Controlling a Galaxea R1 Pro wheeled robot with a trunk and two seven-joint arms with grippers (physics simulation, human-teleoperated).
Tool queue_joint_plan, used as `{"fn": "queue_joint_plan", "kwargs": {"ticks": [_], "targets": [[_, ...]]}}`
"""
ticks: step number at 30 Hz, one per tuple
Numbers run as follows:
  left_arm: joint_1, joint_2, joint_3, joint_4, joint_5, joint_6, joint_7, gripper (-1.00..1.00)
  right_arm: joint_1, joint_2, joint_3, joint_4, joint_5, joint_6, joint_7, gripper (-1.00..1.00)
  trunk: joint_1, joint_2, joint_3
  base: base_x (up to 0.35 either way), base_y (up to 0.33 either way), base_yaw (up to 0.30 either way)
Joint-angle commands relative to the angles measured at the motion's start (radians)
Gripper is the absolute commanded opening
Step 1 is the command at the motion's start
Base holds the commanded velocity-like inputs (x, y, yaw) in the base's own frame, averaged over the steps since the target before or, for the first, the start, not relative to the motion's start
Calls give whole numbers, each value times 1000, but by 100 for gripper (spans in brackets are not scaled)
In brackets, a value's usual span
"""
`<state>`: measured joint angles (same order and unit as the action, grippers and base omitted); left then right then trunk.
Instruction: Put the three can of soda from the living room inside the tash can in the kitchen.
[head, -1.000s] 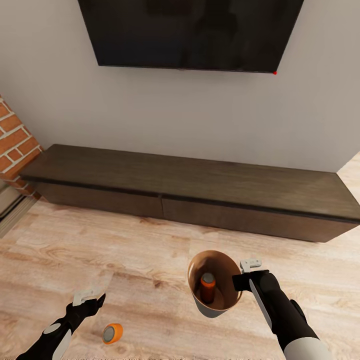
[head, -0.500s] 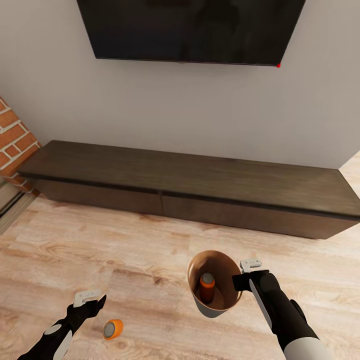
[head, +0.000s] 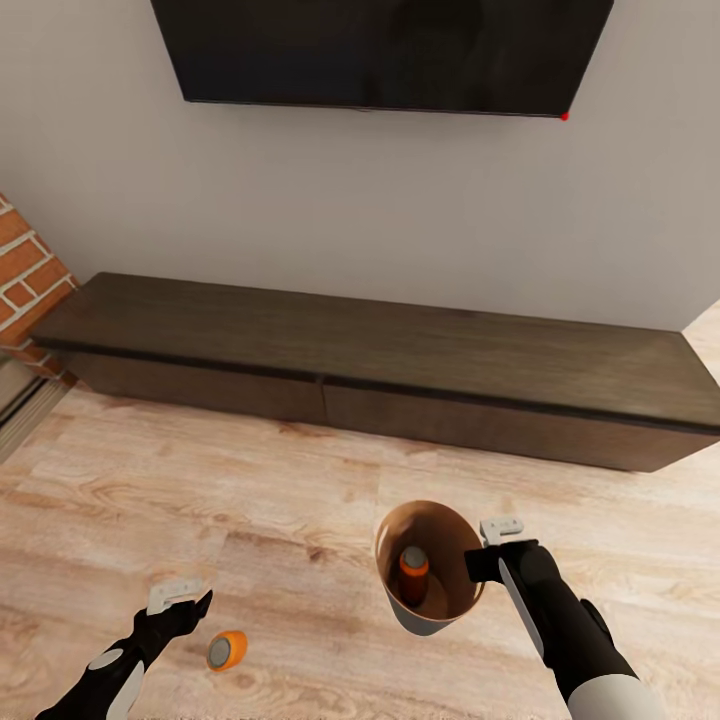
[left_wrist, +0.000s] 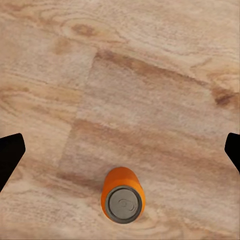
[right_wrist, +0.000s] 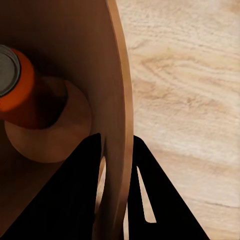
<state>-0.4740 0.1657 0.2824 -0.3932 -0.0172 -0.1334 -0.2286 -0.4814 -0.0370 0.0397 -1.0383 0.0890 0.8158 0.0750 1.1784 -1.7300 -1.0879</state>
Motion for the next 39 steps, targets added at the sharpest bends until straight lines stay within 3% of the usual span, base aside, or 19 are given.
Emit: {"fn": "queue_joint_plan", "kwargs": {"ticks": [1,35,39], "targets": [[0,0,0,0,0,0,0,100,0,0,0,0,-14,0,5,-100,0,0,-2,0,0,0],[0,0,-3,-1,0,-2,0,100,0,0,0,-2,-14,0,5,-100,0,0,-6,-27,0,0],[0,0,-3,-1,1,-2,0,100,0,0,0,-9,-15,0,5,-100,15,-28,-19,0,0,0]]}}
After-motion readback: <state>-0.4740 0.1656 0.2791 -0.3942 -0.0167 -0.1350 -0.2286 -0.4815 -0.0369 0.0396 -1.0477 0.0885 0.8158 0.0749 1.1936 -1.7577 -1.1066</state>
